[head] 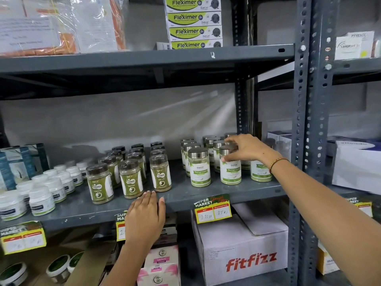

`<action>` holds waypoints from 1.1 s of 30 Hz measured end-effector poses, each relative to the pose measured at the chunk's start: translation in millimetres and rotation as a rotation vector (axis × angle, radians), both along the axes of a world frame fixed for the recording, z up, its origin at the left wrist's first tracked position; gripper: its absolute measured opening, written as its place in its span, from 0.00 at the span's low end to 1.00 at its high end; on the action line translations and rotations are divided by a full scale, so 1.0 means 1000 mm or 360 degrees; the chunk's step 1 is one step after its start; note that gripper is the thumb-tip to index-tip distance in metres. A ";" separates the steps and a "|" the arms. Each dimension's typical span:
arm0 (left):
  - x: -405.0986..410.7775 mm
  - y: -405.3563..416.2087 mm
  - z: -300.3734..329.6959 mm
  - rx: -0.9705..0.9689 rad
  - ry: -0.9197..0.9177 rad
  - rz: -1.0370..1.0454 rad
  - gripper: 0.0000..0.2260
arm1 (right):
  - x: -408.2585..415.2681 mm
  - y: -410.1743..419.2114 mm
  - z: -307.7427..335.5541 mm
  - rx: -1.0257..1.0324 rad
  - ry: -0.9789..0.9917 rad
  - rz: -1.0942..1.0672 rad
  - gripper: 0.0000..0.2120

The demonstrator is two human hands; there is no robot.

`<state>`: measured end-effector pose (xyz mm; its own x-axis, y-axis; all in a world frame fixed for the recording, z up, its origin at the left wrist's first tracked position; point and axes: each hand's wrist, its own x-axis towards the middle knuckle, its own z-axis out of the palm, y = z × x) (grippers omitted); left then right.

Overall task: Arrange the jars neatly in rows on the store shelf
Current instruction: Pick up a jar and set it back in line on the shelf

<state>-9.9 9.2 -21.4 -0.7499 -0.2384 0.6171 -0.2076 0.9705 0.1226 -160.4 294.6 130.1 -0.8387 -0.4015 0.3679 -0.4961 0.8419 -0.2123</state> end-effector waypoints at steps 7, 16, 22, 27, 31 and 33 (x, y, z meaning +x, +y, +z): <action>-0.001 0.001 0.000 -0.0001 0.0000 0.0003 0.26 | 0.022 -0.054 0.003 -0.0269 0.0534 0.0253 0.37; -0.002 -0.002 -0.001 -0.0019 -0.0005 0.0031 0.25 | 0.034 -0.163 -0.012 -0.0066 0.0227 0.0692 0.33; -0.005 -0.003 -0.003 -0.0038 0.0026 0.0010 0.25 | 0.027 -0.187 -0.025 0.0034 0.0058 0.0654 0.36; -0.006 -0.004 -0.004 -0.0046 0.0015 0.0015 0.27 | 0.024 -0.188 -0.028 -0.0063 0.0005 0.0669 0.34; -0.007 -0.005 -0.005 -0.0049 0.0009 0.0014 0.26 | 0.024 -0.185 -0.027 -0.0076 0.0026 0.0673 0.33; -0.007 -0.005 -0.005 -0.0050 0.0014 0.0011 0.26 | 0.024 -0.184 -0.028 -0.0079 0.0031 0.0675 0.33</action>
